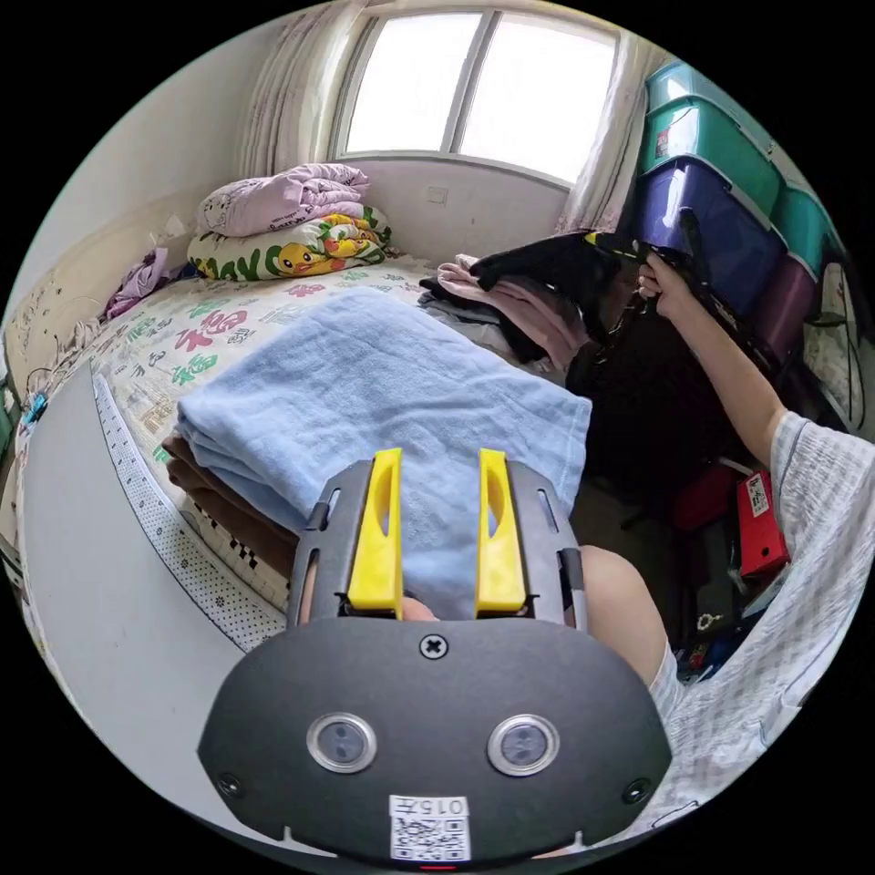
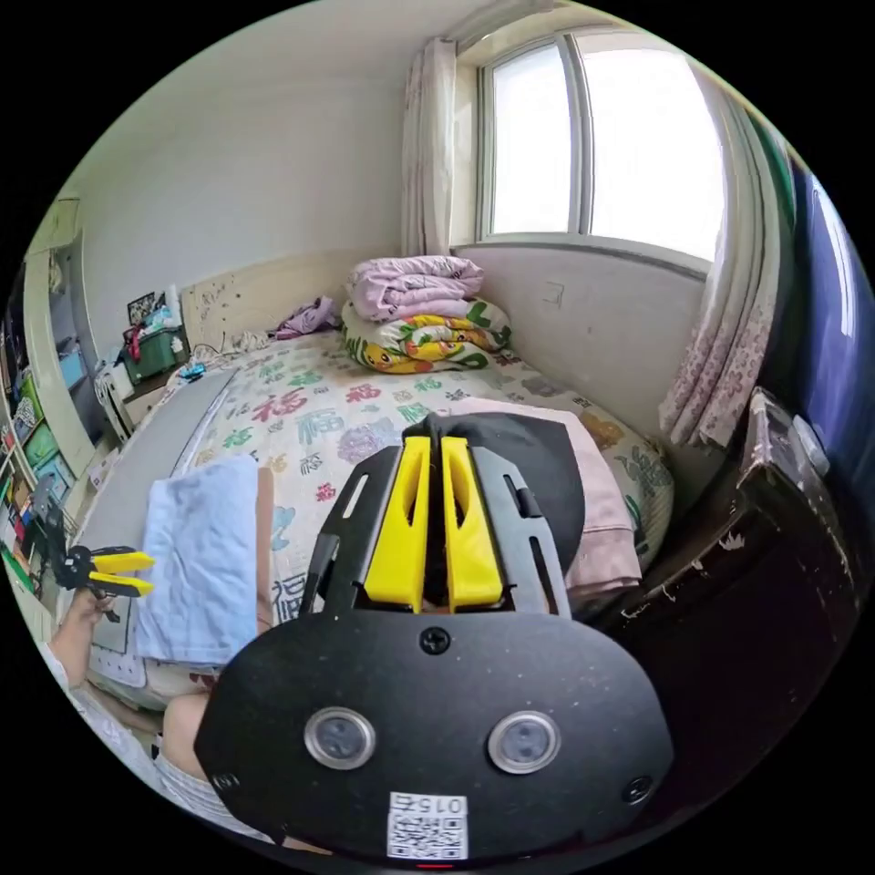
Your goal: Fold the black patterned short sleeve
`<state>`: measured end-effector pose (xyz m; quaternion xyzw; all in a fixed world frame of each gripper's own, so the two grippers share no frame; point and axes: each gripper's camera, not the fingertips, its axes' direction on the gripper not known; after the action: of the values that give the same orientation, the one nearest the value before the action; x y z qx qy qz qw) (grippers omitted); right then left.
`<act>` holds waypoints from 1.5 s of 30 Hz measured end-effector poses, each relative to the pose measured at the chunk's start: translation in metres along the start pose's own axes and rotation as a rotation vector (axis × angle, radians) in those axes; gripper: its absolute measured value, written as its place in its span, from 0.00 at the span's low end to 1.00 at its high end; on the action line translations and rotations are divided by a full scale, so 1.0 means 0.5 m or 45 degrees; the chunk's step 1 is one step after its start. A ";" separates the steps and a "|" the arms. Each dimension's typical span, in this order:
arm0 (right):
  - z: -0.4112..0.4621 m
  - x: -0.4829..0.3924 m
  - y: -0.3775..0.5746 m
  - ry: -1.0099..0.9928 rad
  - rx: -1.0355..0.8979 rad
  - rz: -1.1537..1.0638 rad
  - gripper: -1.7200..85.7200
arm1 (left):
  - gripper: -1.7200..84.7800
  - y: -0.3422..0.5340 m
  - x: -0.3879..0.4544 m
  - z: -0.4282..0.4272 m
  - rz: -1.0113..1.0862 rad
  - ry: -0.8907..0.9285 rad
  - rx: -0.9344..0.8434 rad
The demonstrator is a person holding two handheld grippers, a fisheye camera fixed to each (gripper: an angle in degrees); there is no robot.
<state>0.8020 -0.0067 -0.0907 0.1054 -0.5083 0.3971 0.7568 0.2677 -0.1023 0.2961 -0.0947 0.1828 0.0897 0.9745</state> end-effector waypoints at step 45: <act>0.145 0.035 0.363 -2.078 -0.556 0.507 0.03 | 0.17 0.645 0.366 -0.622 -0.310 -0.823 0.475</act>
<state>0.6267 0.0812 -0.0867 0.1188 -0.9662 0.2160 0.0754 0.2625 0.1673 -0.1057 0.0964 -0.1329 -0.0362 0.9858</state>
